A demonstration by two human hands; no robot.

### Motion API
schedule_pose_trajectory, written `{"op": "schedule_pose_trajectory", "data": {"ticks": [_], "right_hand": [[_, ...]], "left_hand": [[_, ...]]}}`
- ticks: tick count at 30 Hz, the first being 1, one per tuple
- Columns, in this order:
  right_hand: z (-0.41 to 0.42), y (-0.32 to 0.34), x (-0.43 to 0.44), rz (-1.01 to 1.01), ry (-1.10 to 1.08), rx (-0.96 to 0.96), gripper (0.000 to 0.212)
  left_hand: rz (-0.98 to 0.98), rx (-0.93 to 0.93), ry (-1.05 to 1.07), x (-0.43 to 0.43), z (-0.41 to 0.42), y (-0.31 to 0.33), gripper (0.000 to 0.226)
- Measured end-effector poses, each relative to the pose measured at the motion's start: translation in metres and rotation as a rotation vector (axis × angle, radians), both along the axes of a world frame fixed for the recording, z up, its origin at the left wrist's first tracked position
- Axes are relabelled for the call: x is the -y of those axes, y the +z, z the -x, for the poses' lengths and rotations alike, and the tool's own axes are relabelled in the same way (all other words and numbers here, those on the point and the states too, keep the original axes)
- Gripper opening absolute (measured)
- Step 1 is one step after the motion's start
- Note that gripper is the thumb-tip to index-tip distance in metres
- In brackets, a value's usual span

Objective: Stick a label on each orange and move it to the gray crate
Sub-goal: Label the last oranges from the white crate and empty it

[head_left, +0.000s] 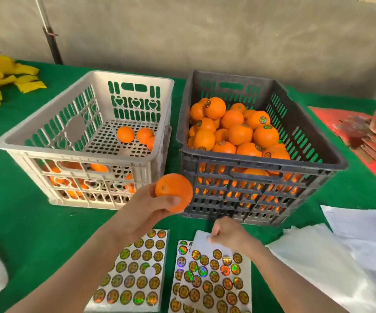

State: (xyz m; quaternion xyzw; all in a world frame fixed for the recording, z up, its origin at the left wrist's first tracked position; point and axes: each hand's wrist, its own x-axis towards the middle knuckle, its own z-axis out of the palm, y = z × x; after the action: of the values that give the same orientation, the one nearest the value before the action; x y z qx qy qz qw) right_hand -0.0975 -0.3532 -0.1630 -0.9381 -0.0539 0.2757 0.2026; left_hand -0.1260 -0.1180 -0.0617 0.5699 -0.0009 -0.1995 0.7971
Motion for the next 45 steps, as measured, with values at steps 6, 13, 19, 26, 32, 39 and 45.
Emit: {"op": "schedule_pose_trajectory", "data": {"ticks": [6, 13, 19, 26, 32, 39, 45], "right_hand": [[0.004, 0.020, 0.007, -0.461, -0.068, 0.088, 0.026], [0.006, 0.034, 0.011, -0.583, -0.142, 0.180, 0.028], [0.025, 0.036, 0.009, -0.354, -0.112, 0.674, 0.009], [0.041, 0.035, -0.008, -0.419, -0.081, 0.497, 0.010], [0.037, 0.030, -0.014, -0.334, -0.075, 0.399, 0.025], [0.040, 0.030, -0.016, -0.302, -0.078, 0.342, 0.029], [0.045, 0.033, -0.021, -0.246, -0.106, 0.363, 0.016]], "left_hand": [[-0.016, -0.192, 0.002, 0.011, 0.008, -0.034, 0.112], [-0.020, -0.298, -0.166, 0.036, 0.008, -0.053, 0.108], [0.047, -0.416, -0.059, 0.052, 0.000, -0.059, 0.097], [0.081, -0.427, -0.042, 0.052, -0.005, -0.063, 0.083], [0.080, -0.425, -0.066, 0.050, -0.006, -0.063, 0.090], [0.087, -0.444, -0.061, 0.050, -0.007, -0.065, 0.072], [0.119, -0.486, -0.060, 0.050, -0.005, -0.064, 0.067]]}}
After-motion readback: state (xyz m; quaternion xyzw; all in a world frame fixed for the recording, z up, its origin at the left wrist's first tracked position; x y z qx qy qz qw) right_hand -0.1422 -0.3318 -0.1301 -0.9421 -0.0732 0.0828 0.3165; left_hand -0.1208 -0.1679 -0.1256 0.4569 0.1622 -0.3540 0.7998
